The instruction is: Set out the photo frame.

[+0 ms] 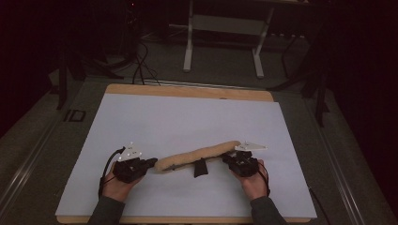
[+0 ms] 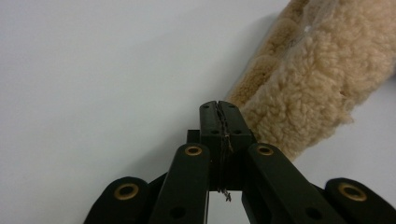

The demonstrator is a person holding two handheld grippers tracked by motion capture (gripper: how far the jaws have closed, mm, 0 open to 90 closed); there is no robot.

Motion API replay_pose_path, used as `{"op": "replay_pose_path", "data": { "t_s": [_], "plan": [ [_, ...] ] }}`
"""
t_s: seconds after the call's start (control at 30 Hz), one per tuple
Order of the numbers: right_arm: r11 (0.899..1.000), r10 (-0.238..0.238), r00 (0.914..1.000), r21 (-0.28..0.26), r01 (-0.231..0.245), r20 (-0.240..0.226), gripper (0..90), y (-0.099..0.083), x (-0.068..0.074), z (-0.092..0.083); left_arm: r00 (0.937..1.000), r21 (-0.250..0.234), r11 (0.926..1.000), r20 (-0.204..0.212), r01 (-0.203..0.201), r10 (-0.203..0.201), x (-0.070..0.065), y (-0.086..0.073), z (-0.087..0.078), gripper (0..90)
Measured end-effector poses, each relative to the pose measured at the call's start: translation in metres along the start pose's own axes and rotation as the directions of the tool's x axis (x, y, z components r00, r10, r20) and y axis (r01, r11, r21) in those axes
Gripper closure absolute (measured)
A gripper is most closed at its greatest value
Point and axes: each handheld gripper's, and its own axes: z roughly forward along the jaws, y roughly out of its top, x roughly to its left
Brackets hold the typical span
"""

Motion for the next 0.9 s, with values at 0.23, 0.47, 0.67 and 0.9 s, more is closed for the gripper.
{"op": "replay_pose_path", "data": {
  "t_s": [0.23, 0.47, 0.67, 0.9],
  "plan": [
    [1.000, -0.030, 0.9995, 0.006, 0.030, -0.004, 90.0, 0.008, 0.007, -0.001, 0.9996, -0.002, 0.9999, 0.023, -0.015, 0.015, -0.005, 0.000, 0.001, 90.0],
    [0.999, -0.043, 0.9991, 0.019, 0.043, -0.007, 90.0, 0.012, 0.011, 0.002, 0.9986, -0.003, 0.9995, 0.044, -0.030, 0.030, -0.008, 0.001, 0.002, 90.0],
    [0.999, -0.042, 0.9991, 0.035, 0.042, 0.001, 90.0, 0.016, 0.011, 0.004, 0.9967, -0.010, 0.9993, 0.072, -0.037, 0.038, -0.012, 0.002, 0.004, 90.0],
    [0.998, -0.047, 0.9989, 0.038, 0.047, -0.003, 90.0, 0.018, 0.012, 0.004, 0.9940, -0.013, 0.9986, 0.097, -0.051, 0.052, -0.017, 0.003, 0.006, 90.0]
  ]
}}
